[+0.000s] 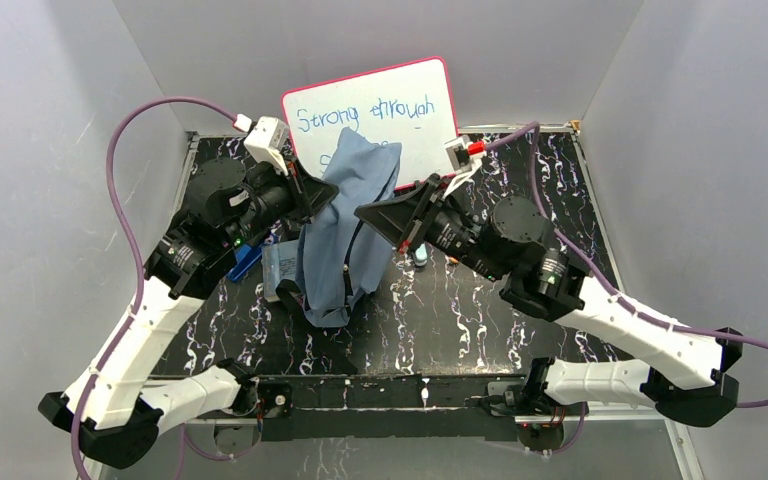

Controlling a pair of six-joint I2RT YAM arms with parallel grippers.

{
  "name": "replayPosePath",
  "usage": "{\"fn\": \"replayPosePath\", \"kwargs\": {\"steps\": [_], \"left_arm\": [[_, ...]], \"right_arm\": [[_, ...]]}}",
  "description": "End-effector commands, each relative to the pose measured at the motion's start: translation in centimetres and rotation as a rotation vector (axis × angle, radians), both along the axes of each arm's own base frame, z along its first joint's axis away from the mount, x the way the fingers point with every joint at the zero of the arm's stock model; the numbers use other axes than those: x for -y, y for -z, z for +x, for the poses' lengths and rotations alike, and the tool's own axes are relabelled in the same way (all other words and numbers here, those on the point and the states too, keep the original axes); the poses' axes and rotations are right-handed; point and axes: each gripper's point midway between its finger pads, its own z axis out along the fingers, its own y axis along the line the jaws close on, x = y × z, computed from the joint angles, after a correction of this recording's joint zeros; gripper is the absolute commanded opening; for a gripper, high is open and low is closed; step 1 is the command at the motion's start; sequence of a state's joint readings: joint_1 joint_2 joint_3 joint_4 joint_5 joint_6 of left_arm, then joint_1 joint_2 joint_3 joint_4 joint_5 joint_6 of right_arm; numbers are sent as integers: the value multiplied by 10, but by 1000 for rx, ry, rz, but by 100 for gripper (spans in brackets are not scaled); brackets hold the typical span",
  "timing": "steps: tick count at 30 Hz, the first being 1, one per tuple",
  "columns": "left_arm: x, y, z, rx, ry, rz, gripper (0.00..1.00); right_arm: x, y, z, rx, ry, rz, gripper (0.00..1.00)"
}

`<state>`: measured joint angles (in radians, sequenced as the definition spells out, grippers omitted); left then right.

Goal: Pack the student bag
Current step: Unzip the student bag at the center of the board.

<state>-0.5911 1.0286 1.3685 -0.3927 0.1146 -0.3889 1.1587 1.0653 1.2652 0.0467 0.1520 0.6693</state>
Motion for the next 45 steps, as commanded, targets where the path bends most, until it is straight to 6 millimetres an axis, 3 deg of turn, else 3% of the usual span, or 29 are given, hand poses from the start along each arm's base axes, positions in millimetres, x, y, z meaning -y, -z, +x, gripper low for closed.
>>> {"fn": "replayPosePath", "kwargs": {"steps": [1, 3, 7, 10, 16, 21, 33, 45], "left_arm": [[-4, 2, -6, 8, 10, 20, 0], [-5, -1, -6, 18, 9, 20, 0], [-7, -8, -5, 43, -5, 15, 0], [-7, -9, -3, 44, -8, 17, 0], [-5, -9, 0, 39, -10, 16, 0], [-7, -10, 1, 44, -23, 13, 0], [-7, -10, 2, 41, -29, 9, 0], [-6, -11, 3, 39, -30, 2, 0]], "right_arm": [[20, -22, 11, 38, 108, -19, 0], [27, -9, 11, 26, 117, -73, 1], [39, 26, 0, 2, 86, -156, 29], [36, 54, -15, -17, -1, -213, 43], [30, 84, -36, -115, -112, -209, 67], [17, 103, -40, -213, -150, -155, 71], [-11, 91, -44, -217, -243, 6, 75], [-22, 102, -47, -261, -270, -7, 74]]}}
